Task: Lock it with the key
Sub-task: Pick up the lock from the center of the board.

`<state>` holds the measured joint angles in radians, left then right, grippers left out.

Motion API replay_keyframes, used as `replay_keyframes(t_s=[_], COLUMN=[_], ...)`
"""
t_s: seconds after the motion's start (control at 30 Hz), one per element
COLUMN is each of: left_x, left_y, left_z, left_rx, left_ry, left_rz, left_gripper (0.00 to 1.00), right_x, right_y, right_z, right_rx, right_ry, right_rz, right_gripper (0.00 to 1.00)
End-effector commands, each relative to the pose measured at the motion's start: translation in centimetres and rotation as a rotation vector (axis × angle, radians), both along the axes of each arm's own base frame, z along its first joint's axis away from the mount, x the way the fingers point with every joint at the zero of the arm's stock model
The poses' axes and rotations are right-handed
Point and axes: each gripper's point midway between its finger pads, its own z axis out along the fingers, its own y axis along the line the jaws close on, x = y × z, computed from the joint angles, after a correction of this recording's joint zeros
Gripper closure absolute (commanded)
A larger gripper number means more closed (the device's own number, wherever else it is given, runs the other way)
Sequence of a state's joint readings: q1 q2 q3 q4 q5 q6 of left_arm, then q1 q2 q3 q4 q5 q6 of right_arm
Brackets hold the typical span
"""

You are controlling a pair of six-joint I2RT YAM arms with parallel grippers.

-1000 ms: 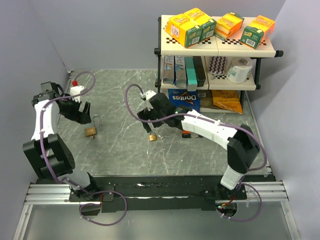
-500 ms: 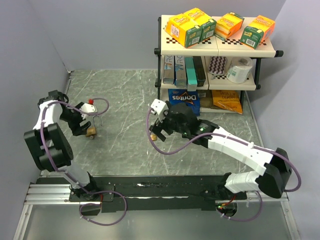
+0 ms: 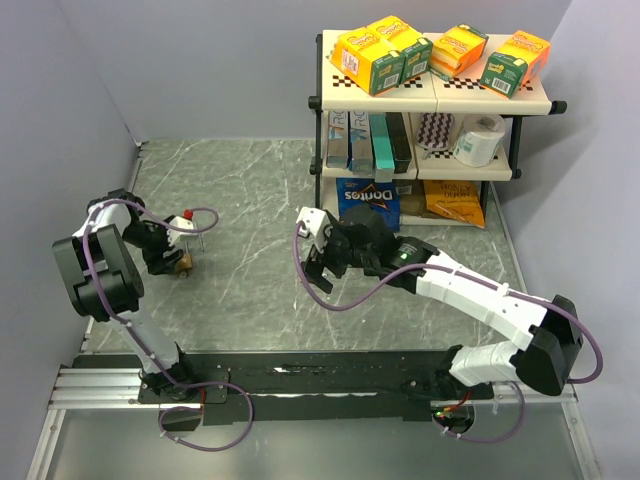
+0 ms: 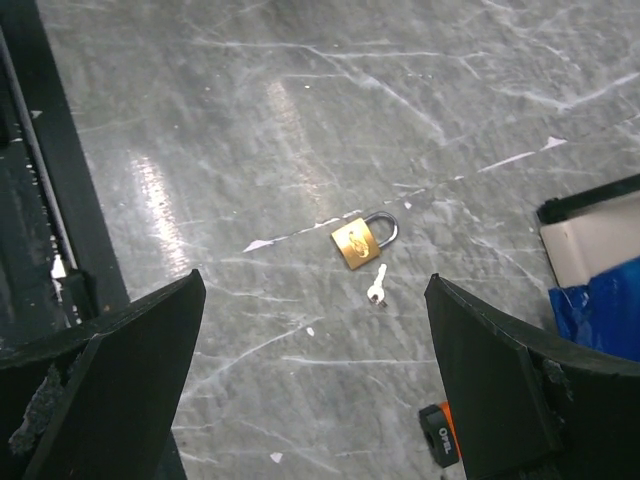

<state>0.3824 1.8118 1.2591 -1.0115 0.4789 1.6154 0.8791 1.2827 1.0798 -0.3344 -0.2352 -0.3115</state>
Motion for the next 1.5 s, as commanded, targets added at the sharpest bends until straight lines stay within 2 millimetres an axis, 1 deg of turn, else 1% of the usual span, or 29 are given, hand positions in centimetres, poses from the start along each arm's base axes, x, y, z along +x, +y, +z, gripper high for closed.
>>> replay_keyframes(t_s=[0.0, 0.2, 0.37, 0.5, 0.57, 0.63, 0.67, 0.73, 0.77, 0.83, 0.87, 0.9, 0.93, 0.97, 1.0, 1.03, 1.07, 1.1, 1.13, 1.17, 1.2, 1.23, 1.27, 1.3, 1.33, 1.37, 1.4, 1.43, 1.47], left_x=[0.7, 0.5, 0.4, 0.5, 0.1, -0.2, -0.1, -0.6, -0.5, -0.8, -0.8, -1.1, -1.0, -1.0, -1.4, -1.5, -1.6, -2.3, -2.4, -2.7, -3.1, -3.5, -3.7, -3.8, -4.0, -4.3, -4.8, -4.7, -4.9], left_y=[0.3, 0.4, -0.4, -0.8, -1.3, -1.8, -2.2, -3.1, -3.3, -4.2, -4.6, -5.3, -5.6, -5.9, -6.9, -7.3, -7.8, -8.5, -9.2, -9.6, -10.0, -10.5, -10.8, -11.0, -11.4, -11.7, -12.2, -12.4, -13.0], left_z=[-0.7, -2.3, -2.7, -2.7, -2.7, -2.6, -2.1, -1.5, -0.8, 0.1, 1.0, 1.6, 2.8, 3.4, 4.1, 5.5, 6.2, 6.5, 8.2, 9.0, 9.1, 10.6, 11.1, 11.5, 13.0, 13.6, 13.7, 15.4, 15.9], left_rx=[0.010, 0.014, -0.022, -0.047, -0.063, -0.079, -0.098, -0.139, -0.148, -0.200, -0.214, -0.256, -0.270, -0.289, -0.355, -0.374, -0.398, -0.440, -0.473, -0.499, -0.524, -0.543, -0.550, -0.571, -0.579, -0.592, -0.620, -0.622, -0.634], left_ry=[-0.031, -0.013, -0.031, -0.042, -0.048, -0.060, -0.081, -0.077, -0.093, -0.093, -0.109, -0.101, -0.128, -0.139, -0.116, -0.143, -0.154, -0.130, -0.178, -0.188, -0.184, -0.230, -0.249, -0.250, -0.303, -0.317, -0.295, -0.370, -0.376], left_rz=[-0.044, -0.034, -0.039, -0.038, -0.052, -0.061, -0.061, -0.047, -0.042, -0.011, 0.004, 0.046, 0.066, 0.087, 0.151, 0.168, 0.187, 0.234, 0.239, 0.258, 0.296, 0.291, 0.298, 0.337, 0.336, 0.346, 0.387, 0.374, 0.377], left_gripper=[0.23, 0.23, 0.23, 0.32, 0.36, 0.46, 0.52, 0.61, 0.72, 0.83, 0.95, 0.99, 0.99, 0.99, 0.99, 0.99, 0.99, 0.99, 0.99, 0.99, 0.99, 0.99, 0.99, 0.99, 0.99, 0.99, 0.99, 0.99, 0.99], right_x=[-0.6, -1.3, -1.3, -0.7, -0.9, -0.8, -1.0, -0.8, -1.1, -0.4, -0.4, 0.0, 0.3, 0.9, 1.4, 1.7, 2.3, 2.6, 3.1, 3.3, 3.6, 3.8, 4.0, 4.3, 4.5, 4.6, 4.6, 4.7, 4.5], right_y=[1.4, 2.1, 2.5, 2.4, 2.5, 2.5, 2.7, 2.8, 2.9, 2.8, 2.9, 2.8, 2.7, 2.7, 2.8, 3.1, 3.1, 3.4, 3.8, 4.1, 4.7, 5.2, 5.6, 6.1, 6.8, 7.2, 7.8, 8.4, 8.9], right_z=[2.4, 3.3, 3.3, 3.6, 3.7, 3.5, 3.7, 3.7, 3.7, 3.6, 3.6, 3.4, 3.3, 3.1, 2.5, 2.6, 2.5, 2.0, 2.7, 2.8, 2.8, 3.5, 3.8, 3.6, 4.4, 4.7, 4.3, 5.2, 5.3], right_rx=[0.061, 0.117, 0.123, 0.146, 0.158, 0.166, 0.174, 0.180, 0.188, 0.196, 0.206, 0.207, 0.208, 0.202, 0.190, 0.192, 0.185, 0.183, 0.203, 0.211, 0.223, 0.249, 0.264, 0.269, 0.306, 0.321, 0.323, 0.358, 0.367], right_ry=[0.028, 0.072, 0.102, 0.143, 0.168, 0.204, 0.232, 0.267, 0.306, 0.340, 0.363, 0.374, 0.383, 0.377, 0.385, 0.392, 0.389, 0.418, 0.429, 0.439, 0.450, 0.468, 0.476, 0.495, 0.516, 0.530, 0.560, 0.582, 0.601], right_rz=[0.047, 0.073, 0.091, 0.064, 0.078, 0.077, 0.081, 0.083, 0.091, 0.073, 0.070, 0.060, 0.044, 0.016, -0.002, -0.015, -0.040, -0.063, -0.083, -0.089, -0.088, -0.093, -0.095, -0.097, -0.094, -0.093, -0.090, -0.082, -0.072], right_gripper=[0.00, 0.00, 0.00, 0.00, 0.01, 0.02, 0.02, 0.02, 0.00, 0.00, 0.00, 0.00, 0.00, 0.00, 0.00, 0.00, 0.00, 0.00, 0.00, 0.00, 0.00, 0.00, 0.00, 0.00, 0.00, 0.00, 0.01, 0.01, 0.01])
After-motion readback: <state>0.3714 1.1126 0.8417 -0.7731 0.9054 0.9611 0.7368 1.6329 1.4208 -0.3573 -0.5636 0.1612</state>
